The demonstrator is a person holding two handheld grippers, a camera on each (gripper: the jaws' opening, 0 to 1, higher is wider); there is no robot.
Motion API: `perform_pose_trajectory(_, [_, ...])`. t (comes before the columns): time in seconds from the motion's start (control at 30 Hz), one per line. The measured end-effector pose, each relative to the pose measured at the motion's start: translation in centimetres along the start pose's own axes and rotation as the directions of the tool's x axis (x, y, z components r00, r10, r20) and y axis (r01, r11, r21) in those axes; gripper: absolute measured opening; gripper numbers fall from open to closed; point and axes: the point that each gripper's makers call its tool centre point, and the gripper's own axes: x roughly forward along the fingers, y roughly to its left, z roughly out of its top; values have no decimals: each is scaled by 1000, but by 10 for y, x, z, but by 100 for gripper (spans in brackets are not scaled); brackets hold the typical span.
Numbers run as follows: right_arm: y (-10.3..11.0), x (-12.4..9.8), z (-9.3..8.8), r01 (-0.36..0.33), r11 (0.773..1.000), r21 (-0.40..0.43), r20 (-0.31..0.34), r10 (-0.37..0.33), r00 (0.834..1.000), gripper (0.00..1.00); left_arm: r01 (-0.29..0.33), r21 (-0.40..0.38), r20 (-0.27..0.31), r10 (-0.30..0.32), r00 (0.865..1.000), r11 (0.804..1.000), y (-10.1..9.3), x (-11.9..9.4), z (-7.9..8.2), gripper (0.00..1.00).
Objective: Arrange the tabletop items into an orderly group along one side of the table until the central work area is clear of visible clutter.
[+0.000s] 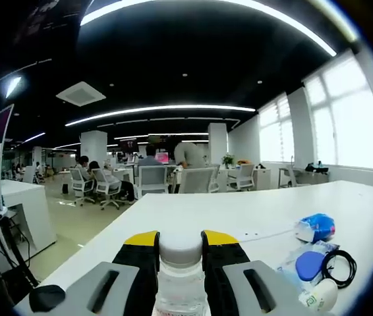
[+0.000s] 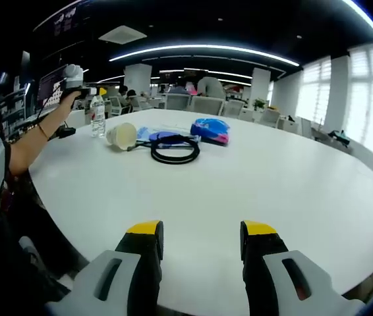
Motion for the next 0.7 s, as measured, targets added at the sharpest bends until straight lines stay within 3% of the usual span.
perform_pose_trajectory(0.27, [1, 2, 0, -2, 1000, -5, -7, 2, 1000, 44, 1, -28, -4, -1, 1000, 1000, 2, 2, -1, 22])
perform_pose_trajectory(0.7, [4, 4, -3, -17, 1000, -8, -18, 16, 1000, 44, -25, -4, -13, 25, 1000, 1000, -2, 1, 0, 23])
